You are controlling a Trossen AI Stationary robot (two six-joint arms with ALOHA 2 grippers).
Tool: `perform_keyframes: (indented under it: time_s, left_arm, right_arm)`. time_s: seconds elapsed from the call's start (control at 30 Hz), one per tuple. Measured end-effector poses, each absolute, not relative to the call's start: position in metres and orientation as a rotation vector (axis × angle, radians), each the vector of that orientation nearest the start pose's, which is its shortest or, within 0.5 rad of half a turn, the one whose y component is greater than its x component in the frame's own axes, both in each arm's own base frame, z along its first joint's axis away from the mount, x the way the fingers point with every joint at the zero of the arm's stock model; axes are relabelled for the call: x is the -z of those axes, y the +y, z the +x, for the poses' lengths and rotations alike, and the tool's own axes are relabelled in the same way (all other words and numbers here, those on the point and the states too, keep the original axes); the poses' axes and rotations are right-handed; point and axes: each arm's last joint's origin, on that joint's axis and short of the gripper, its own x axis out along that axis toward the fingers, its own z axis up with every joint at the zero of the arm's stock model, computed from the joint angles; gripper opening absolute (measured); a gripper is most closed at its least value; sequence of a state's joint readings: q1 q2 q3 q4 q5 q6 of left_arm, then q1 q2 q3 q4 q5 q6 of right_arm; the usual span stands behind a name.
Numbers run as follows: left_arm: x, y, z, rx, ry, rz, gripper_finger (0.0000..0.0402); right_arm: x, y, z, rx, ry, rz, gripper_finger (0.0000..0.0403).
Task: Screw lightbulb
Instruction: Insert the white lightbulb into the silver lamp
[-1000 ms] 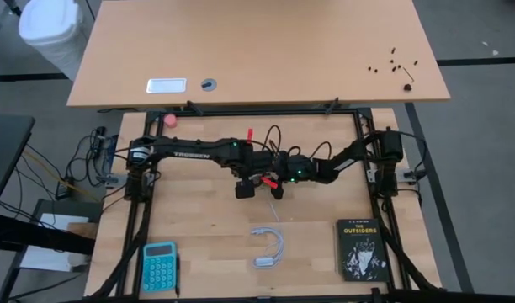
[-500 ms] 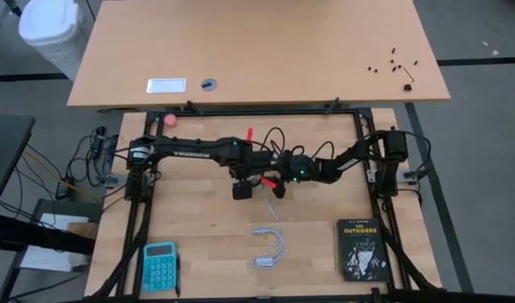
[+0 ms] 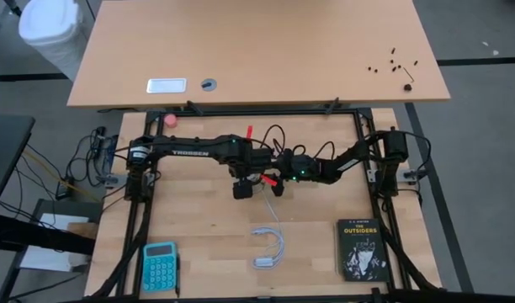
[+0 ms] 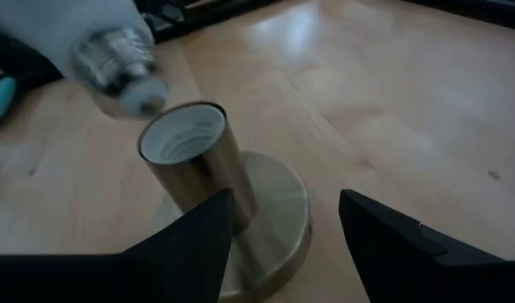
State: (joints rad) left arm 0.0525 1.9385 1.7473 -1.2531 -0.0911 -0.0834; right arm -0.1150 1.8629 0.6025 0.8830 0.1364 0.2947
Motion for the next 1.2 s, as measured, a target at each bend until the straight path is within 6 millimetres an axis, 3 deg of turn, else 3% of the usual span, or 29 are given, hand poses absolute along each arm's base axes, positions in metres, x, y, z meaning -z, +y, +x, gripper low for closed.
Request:
perform_keyframes:
  time_s: [0.27,0.57,0.83,1.2]
  left_arm:
    - [-0.265,0.022,0.378,-0.180,1.449,-0.071,0.0283]
    - [-0.265,0.022,0.378,-0.188,1.449,-0.076,0.0283]
    - [-0.265,0.023,0.378,-0.214,1.447,-0.055,0.0283]
    - [-0.244,0.029,0.385,-0.209,1.514,-0.036,0.0283]
  right_arm:
    - [-0.113,-0.033,0.319,0.266,0.261,0.283,0.0227]
    - [-0.114,-0.031,0.318,0.379,0.234,0.290,0.0227]
    - [-0.126,-0.021,0.321,0.399,0.111,0.252,0.0227]
    - [-0.122,-0.018,0.321,0.343,0.163,0.248,0.0227]
